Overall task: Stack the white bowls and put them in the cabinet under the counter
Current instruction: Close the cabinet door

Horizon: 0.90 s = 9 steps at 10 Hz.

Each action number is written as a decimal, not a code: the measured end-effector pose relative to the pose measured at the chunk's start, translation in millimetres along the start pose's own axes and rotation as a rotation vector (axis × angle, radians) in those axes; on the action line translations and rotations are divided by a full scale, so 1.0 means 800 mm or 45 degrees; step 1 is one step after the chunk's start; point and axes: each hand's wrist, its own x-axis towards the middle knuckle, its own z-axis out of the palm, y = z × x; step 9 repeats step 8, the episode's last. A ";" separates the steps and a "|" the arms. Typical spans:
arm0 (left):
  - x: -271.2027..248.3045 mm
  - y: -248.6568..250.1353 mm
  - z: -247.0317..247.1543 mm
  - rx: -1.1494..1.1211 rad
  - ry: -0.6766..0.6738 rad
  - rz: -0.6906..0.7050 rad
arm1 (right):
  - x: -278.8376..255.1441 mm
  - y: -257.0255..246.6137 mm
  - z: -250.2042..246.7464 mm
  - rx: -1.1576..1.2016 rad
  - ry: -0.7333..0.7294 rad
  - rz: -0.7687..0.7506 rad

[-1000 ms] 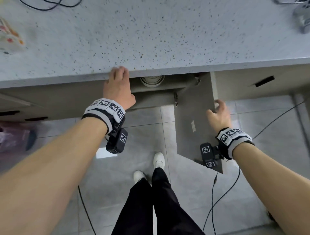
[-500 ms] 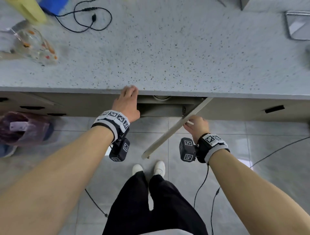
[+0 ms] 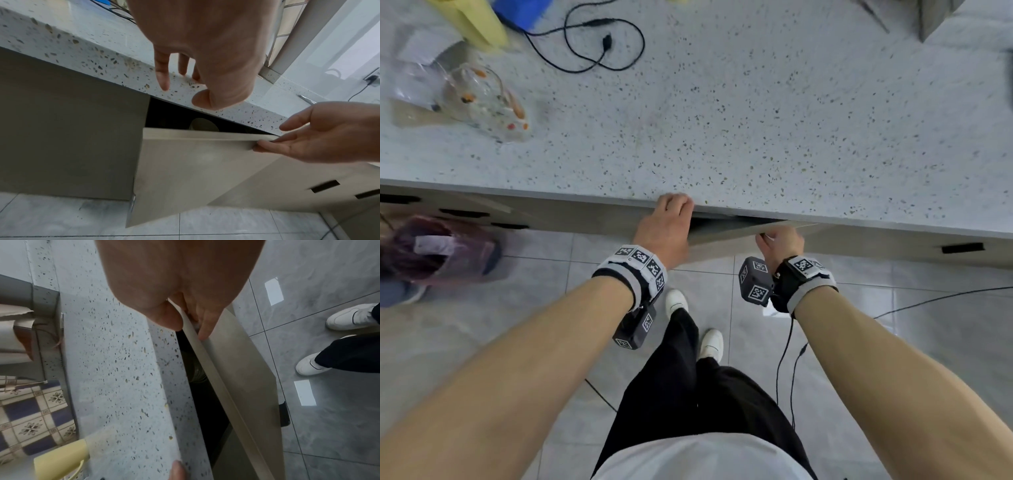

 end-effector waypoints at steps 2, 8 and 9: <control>0.014 -0.015 -0.014 0.053 -0.034 0.115 | 0.038 -0.011 0.010 1.170 -0.090 0.410; 0.021 -0.012 -0.053 -0.003 -0.113 0.172 | -0.028 -0.066 -0.045 0.227 -0.224 -0.100; 0.021 -0.012 -0.053 -0.003 -0.113 0.172 | -0.028 -0.066 -0.045 0.227 -0.224 -0.100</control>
